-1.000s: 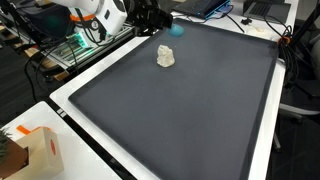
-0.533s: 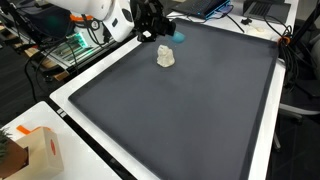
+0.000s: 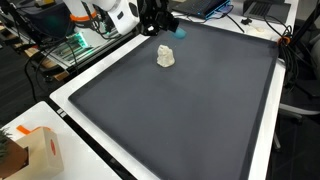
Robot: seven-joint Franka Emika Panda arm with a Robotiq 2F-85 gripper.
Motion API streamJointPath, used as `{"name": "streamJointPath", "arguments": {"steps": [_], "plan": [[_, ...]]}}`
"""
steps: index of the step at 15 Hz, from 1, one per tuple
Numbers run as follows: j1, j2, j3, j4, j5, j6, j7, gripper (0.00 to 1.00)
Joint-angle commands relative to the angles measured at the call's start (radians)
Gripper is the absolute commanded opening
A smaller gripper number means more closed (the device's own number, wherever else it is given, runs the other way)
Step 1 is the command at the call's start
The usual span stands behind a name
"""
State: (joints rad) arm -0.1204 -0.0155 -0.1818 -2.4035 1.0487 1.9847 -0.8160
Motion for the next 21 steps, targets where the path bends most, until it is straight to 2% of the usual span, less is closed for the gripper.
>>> {"name": "streamJointPath", "arguments": {"steps": [1, 5, 11, 12, 16, 21], "plan": [[-0.001, -0.073, 0.028, -0.008, -0.092, 0.019, 0.151, 0.25], [0.005, -0.117, 0.048, 0.026, -0.235, -0.036, 0.304, 0.25], [0.021, -0.142, 0.068, 0.127, -0.429, -0.253, 0.485, 0.25], [0.022, -0.148, 0.082, 0.142, -0.496, -0.251, 0.558, 0.25], [0.048, -0.133, 0.114, 0.194, -0.645, -0.254, 0.651, 0.25], [0.074, -0.116, 0.172, 0.221, -0.906, -0.173, 0.805, 0.25]]}}
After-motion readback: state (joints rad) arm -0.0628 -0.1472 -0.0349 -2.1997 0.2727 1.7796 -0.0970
